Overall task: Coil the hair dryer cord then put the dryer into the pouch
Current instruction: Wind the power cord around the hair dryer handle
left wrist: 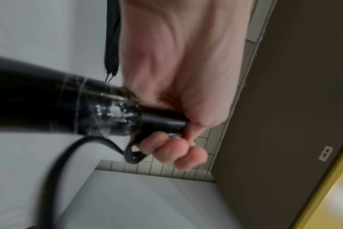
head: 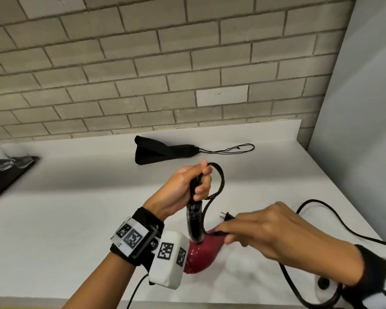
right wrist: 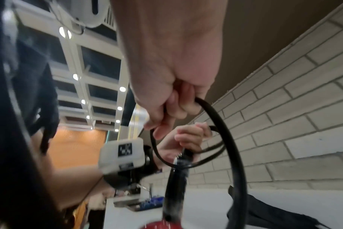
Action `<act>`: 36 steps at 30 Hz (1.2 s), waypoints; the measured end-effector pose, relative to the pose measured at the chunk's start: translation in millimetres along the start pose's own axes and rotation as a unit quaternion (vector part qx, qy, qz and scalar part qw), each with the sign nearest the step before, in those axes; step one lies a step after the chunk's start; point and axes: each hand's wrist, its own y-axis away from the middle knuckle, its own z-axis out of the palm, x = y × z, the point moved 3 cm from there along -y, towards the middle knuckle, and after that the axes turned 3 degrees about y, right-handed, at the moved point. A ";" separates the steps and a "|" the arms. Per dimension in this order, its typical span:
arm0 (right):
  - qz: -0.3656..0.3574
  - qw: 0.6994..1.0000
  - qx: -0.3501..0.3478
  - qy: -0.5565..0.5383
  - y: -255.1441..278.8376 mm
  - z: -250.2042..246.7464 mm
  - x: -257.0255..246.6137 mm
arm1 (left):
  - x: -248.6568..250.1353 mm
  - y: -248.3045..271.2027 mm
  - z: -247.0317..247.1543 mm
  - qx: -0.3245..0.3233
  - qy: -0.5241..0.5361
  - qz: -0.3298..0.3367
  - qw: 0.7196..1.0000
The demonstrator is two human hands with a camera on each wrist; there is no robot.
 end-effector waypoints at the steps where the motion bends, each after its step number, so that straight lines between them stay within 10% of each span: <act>1: -0.008 1.000 0.021 -0.011 -6.0 -4.5 0.6 | -1.5 0.3 2.3 0.001 -0.023 -0.006 1.000; 9: 0.087 0.969 0.173 -0.154 -38.4 -29.8 28.1 | -6.0 8.1 26.1 -0.072 -0.149 -0.039 0.986; 19: 0.199 0.941 0.216 -0.170 -24.1 -27.6 64.3 | 0.4 18.1 23.1 -0.097 -0.037 -0.080 0.991; 26: 0.169 0.960 0.136 0.180 1.5 -38.9 115.7 | 29.4 41.0 -6.4 -0.087 -0.106 -0.052 0.989; 36: 0.156 0.931 0.129 0.304 27.2 -41.5 158.3 | 70.1 76.4 -60.4 0.024 -0.160 -0.013 0.987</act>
